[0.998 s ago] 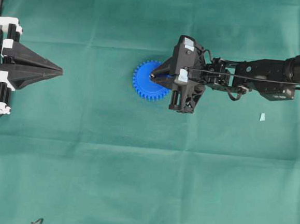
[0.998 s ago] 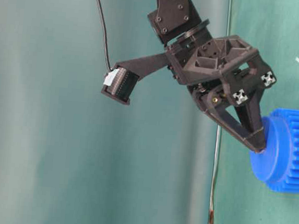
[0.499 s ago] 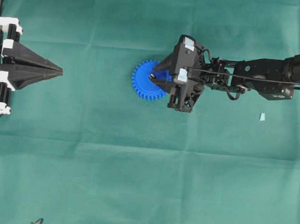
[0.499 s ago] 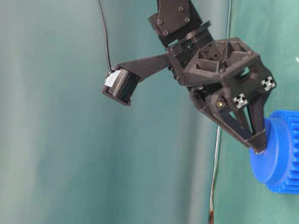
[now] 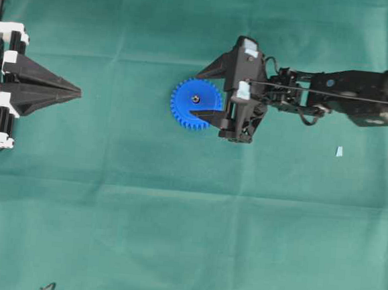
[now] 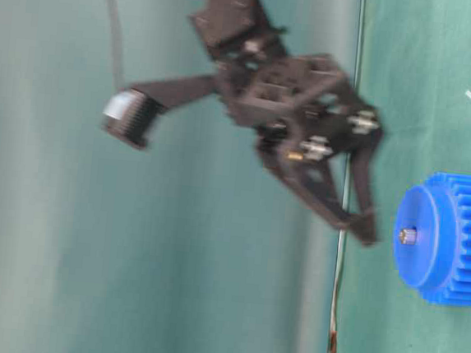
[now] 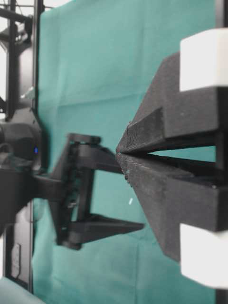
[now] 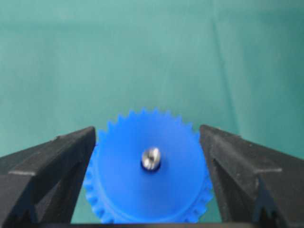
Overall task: Insert the shaft into the center hole of the gear.
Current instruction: 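Open the right gripper and raise it off the inserted shaft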
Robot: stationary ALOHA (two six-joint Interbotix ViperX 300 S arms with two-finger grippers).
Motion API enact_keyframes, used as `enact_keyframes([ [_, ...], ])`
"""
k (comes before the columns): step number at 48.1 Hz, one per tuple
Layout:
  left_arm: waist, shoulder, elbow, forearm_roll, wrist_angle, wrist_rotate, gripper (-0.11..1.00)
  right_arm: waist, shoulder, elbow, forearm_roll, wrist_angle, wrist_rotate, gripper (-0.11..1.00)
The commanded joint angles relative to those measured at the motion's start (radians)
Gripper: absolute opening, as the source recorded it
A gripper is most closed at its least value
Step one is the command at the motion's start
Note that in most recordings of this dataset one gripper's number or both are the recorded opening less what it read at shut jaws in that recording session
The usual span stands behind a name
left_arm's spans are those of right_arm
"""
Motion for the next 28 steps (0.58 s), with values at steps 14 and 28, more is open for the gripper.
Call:
enact_keyframes([
  [14,0.000,0.006,-0.021,0.002,-0.005,0.000,0.00,0.003,-0.238,0.031,-0.023,0.044,-0.003,0.93],
  [28,0.000,0.003,-0.025,0.002,-0.005,0.000,0.00,0.008,-0.442,0.155,-0.023,0.046,0.002,0.93],
])
